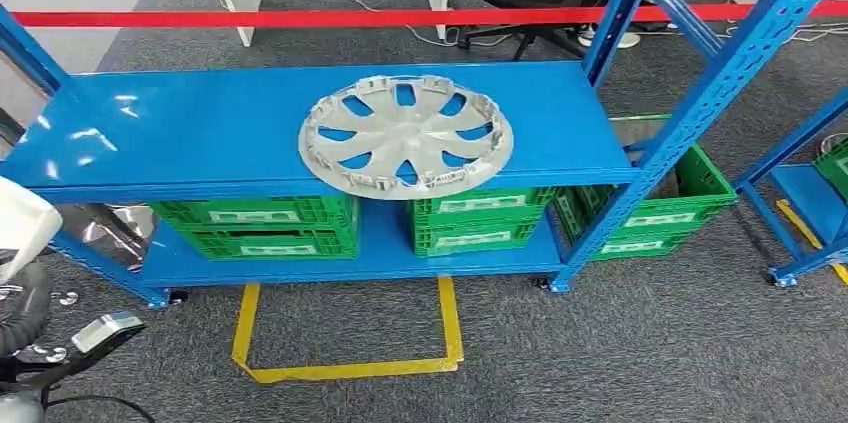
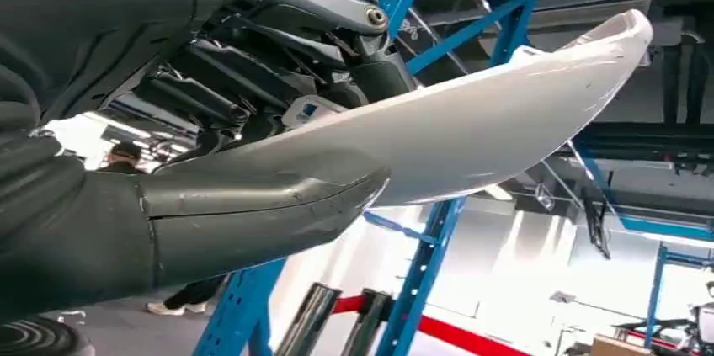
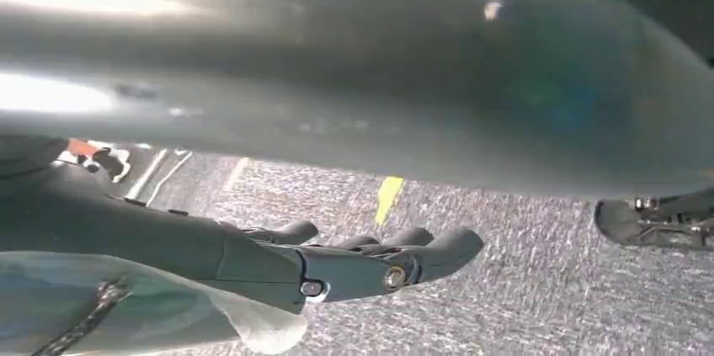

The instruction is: Take the parts from the cabinet and place them on the table.

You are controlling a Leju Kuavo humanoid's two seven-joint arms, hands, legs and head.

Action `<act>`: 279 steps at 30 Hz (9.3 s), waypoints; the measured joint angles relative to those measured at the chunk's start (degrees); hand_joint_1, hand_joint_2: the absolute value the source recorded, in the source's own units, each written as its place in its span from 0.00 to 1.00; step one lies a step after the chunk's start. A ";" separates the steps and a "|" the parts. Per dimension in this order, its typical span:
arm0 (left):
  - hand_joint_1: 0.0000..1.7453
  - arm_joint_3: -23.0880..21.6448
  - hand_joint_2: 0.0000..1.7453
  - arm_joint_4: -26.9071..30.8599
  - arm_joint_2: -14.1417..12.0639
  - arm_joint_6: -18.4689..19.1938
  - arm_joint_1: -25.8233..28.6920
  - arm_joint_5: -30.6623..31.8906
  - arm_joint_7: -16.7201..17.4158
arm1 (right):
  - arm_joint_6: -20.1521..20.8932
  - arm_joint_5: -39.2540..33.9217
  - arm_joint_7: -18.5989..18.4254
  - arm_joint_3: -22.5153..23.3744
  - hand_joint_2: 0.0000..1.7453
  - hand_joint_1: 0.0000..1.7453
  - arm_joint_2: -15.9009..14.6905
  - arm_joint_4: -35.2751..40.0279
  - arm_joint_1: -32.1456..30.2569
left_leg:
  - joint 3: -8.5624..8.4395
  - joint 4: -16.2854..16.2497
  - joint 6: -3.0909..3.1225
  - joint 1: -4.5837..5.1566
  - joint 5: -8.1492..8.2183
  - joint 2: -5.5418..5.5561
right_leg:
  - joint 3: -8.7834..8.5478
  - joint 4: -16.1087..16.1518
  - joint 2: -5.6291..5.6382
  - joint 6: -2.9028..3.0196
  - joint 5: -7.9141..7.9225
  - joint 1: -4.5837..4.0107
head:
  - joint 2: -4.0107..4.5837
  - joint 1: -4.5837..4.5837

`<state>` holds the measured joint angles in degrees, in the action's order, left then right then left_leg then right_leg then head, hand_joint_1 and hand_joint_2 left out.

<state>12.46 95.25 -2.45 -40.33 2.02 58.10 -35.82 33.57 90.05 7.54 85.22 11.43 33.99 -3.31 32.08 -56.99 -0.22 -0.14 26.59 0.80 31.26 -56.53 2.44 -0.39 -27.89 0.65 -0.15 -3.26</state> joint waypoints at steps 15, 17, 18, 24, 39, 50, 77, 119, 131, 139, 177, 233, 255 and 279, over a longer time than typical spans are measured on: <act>1.00 -0.39 1.00 0.00 -0.20 0.00 0.00 0.00 -0.11 | -0.04 0.00 0.00 0.00 0.00 0.00 0.00 -0.18 0.00 | -0.01 0.01 -0.13 -0.17 -0.11 0.00 | 0.15 -0.24 -0.01 -0.04 -0.03 -0.15 | 0.00 0.00; 1.00 -0.39 1.00 0.00 -0.20 0.00 0.00 0.00 -0.09 | -0.04 0.00 0.00 0.00 0.00 0.00 0.00 -0.17 0.00 | 0.00 -0.02 -0.11 -0.15 -0.10 0.00 | 0.14 -0.21 -0.02 -0.05 -0.01 -0.12 | 0.00 0.00; 1.00 -0.39 1.00 0.00 -0.26 0.00 0.00 0.00 -0.09 | -0.04 0.00 0.00 0.00 0.00 0.00 0.00 -0.22 -0.02 | -0.08 -0.31 0.73 0.10 -0.19 0.04 | -0.04 0.35 0.02 -0.84 0.62 0.19 | 0.00 0.04; 1.00 -0.55 1.00 -0.02 -0.24 0.00 -0.08 0.00 0.61 | -0.04 0.00 -0.09 0.02 0.00 0.00 -0.07 -0.26 0.08 | -0.31 3.42 1.60 -0.60 -2.95 -1.36 | 6.14 -13.58 -1.81 -1.89 -8.34 0.31 | 0.00 -0.50; 1.00 -0.81 1.00 -0.11 -0.83 0.00 0.25 0.31 1.01 | 0.04 0.00 -0.11 0.07 0.00 0.00 -0.02 -0.55 0.25 | 3.87 -1.98 -2.62 -1.98 -0.92 -1.36 | 0.02 -2.09 -1.89 0.05 -1.34 1.21 | -0.02 -0.50; 1.00 -0.70 1.00 0.09 -1.60 -0.04 0.86 0.39 1.05 | 1.05 0.00 0.11 0.28 0.00 0.00 0.11 -0.39 0.10 | -4.88 0.45 0.22 0.24 4.07 -1.21 | 5.37 -1.95 -1.94 -0.51 4.27 0.01 | 0.00 -0.74; 1.00 1.99 1.00 4.57 2.32 -0.02 5.55 -0.02 -3.76 | 8.39 -0.63 1.05 3.30 0.00 0.00 5.14 11.26 -0.37 | -1.88 -6.08 -1.49 -0.57 1.81 -1.20 | 1.59 -0.43 -2.64 0.95 1.08 -0.18 | -0.02 -3.10; 1.00 4.02 1.00 7.39 1.46 0.02 7.12 -2.58 -4.09 | 6.10 -7.54 -1.75 4.28 0.00 0.00 8.66 13.11 -1.93 | 0.95 0.44 1.64 -0.06 -1.31 -1.43 | 8.44 -18.28 -2.51 -1.57 -9.86 -0.15 | -0.02 -2.67; 1.00 2.86 1.00 6.10 1.44 0.02 6.57 -3.37 -4.11 | 6.25 -7.34 -1.79 4.24 0.00 0.00 8.68 13.07 -1.83 | 7.10 -3.61 -1.23 0.01 -0.51 -1.24 | -6.06 3.16 -2.95 1.96 -2.82 -0.92 | 0.00 -1.97; 1.00 2.84 1.00 5.64 1.22 0.02 6.90 -4.55 -4.11 | 7.15 -7.48 -1.79 4.22 0.00 0.00 8.76 13.05 -1.93 | -2.90 -5.14 -1.34 -0.37 -0.23 -1.19 | -0.74 1.52 -3.23 1.33 1.21 -0.98 | 0.00 -1.68; 1.00 3.26 1.00 4.09 0.52 0.02 7.62 -7.78 -3.69 | 7.23 -7.78 -1.88 4.24 0.00 0.00 8.74 13.29 -2.48 | -4.35 1.80 0.60 0.55 1.92 -1.10 | 2.47 0.48 -2.55 -0.05 3.87 -0.64 | 0.00 -2.23; 1.00 -24.81 1.00 -13.29 -3.85 0.98 -15.88 -2.36 11.34 | -35.19 -2.25 10.21 -55.91 0.00 0.00 -2.14 -21.29 6.90 | 1.69 -0.91 -0.15 -0.63 -1.22 6.44 | 1.80 -2.06 1.69 -1.34 0.39 0.46 | -0.02 -1.57; 1.00 -27.26 1.00 -13.29 -2.88 1.07 -17.91 -0.11 13.35 | -36.30 -2.12 7.89 -58.75 0.00 0.00 0.17 -22.86 7.09 | 1.79 -0.44 1.98 0.10 -1.66 0.03 | 8.53 -18.66 -2.46 -1.68 -8.74 -0.10 | 0.00 -1.42; 1.00 -35.50 1.00 -16.35 3.41 7.65 -24.51 -1.75 11.63 | -36.89 -0.09 12.71 -75.37 0.00 0.00 -2.76 -23.04 6.80 | 3.66 -1.93 0.78 0.52 -1.65 -4.51 | -0.82 -0.83 -9.49 -0.96 -1.48 -0.65 | 0.00 -0.72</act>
<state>-23.04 78.90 0.96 -32.67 -22.49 56.34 -24.20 -3.32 89.96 20.25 9.85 8.68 10.95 3.48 35.75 -58.92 0.57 0.38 24.95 -3.72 30.45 -57.36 -7.05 -1.36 -29.37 0.00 -0.15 -3.98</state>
